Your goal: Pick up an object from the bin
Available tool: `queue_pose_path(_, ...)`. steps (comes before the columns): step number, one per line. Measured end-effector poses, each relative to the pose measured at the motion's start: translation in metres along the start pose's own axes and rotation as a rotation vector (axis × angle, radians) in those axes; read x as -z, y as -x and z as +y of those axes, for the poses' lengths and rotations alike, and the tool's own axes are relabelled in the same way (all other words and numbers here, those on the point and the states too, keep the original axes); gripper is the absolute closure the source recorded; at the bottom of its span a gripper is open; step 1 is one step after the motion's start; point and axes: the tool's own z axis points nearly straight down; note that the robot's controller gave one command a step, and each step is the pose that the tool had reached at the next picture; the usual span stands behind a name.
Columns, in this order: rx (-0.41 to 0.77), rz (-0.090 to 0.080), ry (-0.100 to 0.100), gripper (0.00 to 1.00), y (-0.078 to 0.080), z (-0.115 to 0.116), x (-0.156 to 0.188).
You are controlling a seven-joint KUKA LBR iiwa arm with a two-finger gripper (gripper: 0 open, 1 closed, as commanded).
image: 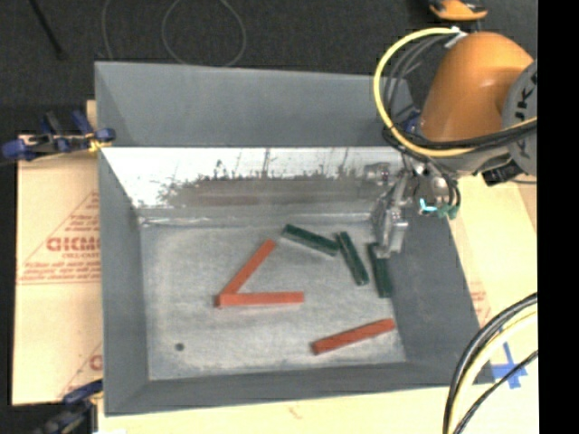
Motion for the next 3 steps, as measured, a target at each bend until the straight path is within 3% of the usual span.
queue_pose_path(1,0.044,-0.003,0.0,0.0,0.012,0.03,-0.146)
queue_pose_path(2,0.045,-0.01,-0.001,1.0,0.014,0.029,-0.141)
queue_pose_path(3,0.263,-0.014,-0.003,1.0,-0.007,0.018,-0.006)
